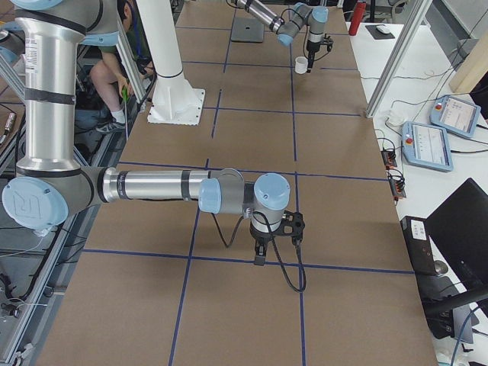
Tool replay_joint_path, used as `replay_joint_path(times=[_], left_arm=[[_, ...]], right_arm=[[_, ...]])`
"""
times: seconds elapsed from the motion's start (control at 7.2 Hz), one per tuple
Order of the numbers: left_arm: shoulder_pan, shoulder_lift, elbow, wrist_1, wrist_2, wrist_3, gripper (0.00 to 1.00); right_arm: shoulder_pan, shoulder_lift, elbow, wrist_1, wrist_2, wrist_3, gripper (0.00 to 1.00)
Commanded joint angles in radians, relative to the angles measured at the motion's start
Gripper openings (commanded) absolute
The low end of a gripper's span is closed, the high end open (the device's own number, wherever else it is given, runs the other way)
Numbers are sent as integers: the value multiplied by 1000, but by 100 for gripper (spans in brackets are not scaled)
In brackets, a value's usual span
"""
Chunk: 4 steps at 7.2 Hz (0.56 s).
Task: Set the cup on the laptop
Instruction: 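Lower the left gripper and close it on the white cup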
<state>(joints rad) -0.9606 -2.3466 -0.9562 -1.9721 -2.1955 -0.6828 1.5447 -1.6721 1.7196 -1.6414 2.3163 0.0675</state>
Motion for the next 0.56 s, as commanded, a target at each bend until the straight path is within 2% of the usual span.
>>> replay_joint_path(times=[0.0,0.42], left_arm=[[-1,-2,5,-7,0,0,0],[-67,-4,-27,8,-7,-1,0]], right_arm=[[0,0,0,0,0,0,100],[0,0,0,0,0,0,100]])
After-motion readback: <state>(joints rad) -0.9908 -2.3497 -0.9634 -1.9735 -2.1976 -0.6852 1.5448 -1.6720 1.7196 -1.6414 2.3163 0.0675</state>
